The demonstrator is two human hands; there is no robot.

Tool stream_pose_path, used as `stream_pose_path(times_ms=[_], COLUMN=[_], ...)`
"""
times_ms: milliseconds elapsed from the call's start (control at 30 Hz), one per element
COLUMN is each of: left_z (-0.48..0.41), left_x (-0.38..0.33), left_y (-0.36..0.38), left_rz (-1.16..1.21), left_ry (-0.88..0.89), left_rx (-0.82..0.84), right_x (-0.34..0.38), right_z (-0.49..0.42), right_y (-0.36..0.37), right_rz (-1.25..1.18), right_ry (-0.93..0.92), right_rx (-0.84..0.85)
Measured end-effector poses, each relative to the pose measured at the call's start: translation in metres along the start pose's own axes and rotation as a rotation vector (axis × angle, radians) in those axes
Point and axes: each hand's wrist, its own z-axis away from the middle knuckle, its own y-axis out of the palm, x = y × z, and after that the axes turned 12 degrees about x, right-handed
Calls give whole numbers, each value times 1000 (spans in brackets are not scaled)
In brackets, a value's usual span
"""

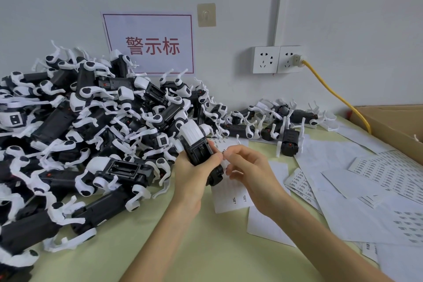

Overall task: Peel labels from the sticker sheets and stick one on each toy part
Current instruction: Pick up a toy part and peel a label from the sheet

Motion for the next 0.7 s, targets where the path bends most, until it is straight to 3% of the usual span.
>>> stream_pose_path(times_ms=[133, 233, 367, 567, 700], left_z=[0, -1, -3, -1, 0], left_x=[0, -3, -6, -5, 0], left_y=[0, -3, -9, -8, -6], left_rz=[113, 376, 609, 533, 75], left_ry=[-56, -127, -208, -180, 6], left_rx=[29, 87, 159, 303, 325], right_x=[2, 4, -1, -15, 0], right_z=[-1, -1, 1, -2, 0], right_y=[1, -3, -3, -1, -9], right_rz=[50, 52, 181, 379, 269], right_ry=[-30, -84, -105, -234, -313], right_rx=[-54, -99, -31, -95, -131])
